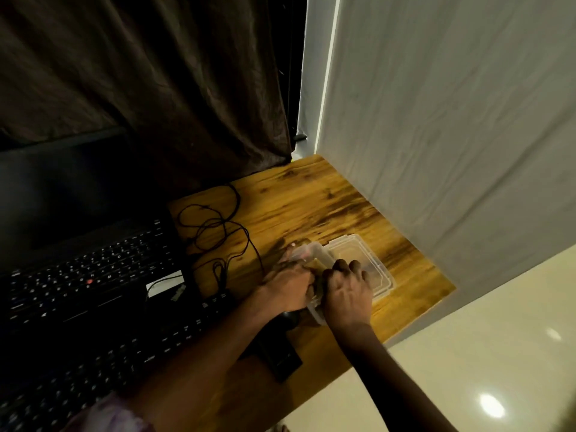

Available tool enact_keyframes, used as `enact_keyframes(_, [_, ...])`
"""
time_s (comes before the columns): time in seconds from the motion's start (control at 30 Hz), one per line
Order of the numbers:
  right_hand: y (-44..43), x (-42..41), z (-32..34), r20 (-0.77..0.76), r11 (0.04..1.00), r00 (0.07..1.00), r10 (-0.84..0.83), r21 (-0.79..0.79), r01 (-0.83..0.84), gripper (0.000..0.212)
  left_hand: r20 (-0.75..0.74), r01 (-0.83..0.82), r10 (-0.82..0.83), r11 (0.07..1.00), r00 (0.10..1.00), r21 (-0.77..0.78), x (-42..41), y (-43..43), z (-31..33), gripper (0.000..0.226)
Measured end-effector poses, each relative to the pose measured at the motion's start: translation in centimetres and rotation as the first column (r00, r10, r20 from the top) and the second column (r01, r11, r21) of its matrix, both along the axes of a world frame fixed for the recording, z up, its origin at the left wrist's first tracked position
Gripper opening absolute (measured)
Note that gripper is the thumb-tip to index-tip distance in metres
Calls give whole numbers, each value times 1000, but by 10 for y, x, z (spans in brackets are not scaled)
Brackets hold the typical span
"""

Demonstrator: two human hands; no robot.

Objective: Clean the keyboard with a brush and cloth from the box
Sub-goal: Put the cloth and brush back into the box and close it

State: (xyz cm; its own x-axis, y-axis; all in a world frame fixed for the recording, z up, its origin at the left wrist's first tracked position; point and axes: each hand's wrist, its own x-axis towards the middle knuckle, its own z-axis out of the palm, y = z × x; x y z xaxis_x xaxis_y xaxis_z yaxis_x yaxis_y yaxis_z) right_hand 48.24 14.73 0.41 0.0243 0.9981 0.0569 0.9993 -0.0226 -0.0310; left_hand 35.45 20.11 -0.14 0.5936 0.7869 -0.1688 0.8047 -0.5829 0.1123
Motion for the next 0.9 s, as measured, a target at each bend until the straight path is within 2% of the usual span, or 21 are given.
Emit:
enact_keyframes(0.1, [0, 6, -1, 24, 993, 996, 81, -83, -79, 38, 18, 6, -6, 1000, 1000, 1, 3, -2, 0, 27])
enact_keyframes(0.27, [8, 4, 10, 27, 943, 991, 134, -312, -119, 35, -96, -24, 10, 989, 995, -143, 9, 0, 2, 37])
enact_keyframes(0.4, [19, 4, 15, -11, 913, 987, 160, -377, -153, 50, -175, -31, -20, 959, 984, -283, 9, 3, 16, 40])
enact_keyframes(0.47, [18, 5, 19, -48, 910, 991, 125, -392, -134, 53, -133, -37, -3, 954, 991, -297, 8, 3, 18, 34])
enact_keyframes(0.57, [11, 11, 20, -122, 922, 990, 73, -369, -114, 53, 177, -26, 65, 976, 982, -216, -7, 0, 14, 18])
enact_keyframes(0.67, [0, 16, 17, -176, 951, 984, 18, -301, -71, 47, 446, -71, 138, 984, 885, -163, -23, -1, 15, 36])
enact_keyframes(0.77, [-12, 15, 18, -302, 990, 952, -41, -139, -1, 30, 511, -144, 184, 983, 840, -117, -41, -3, 18, 44])
enact_keyframes(0.87, [-25, 8, 24, -387, 991, 920, 64, 130, -14, 13, 545, -195, 226, 974, 807, -115, -57, -10, 22, 42])
enact_keyframes(0.9, [-32, 3, 22, -423, 986, 899, 112, 162, -46, 11, 547, -215, 240, 970, 802, -110, -62, -12, 20, 41])
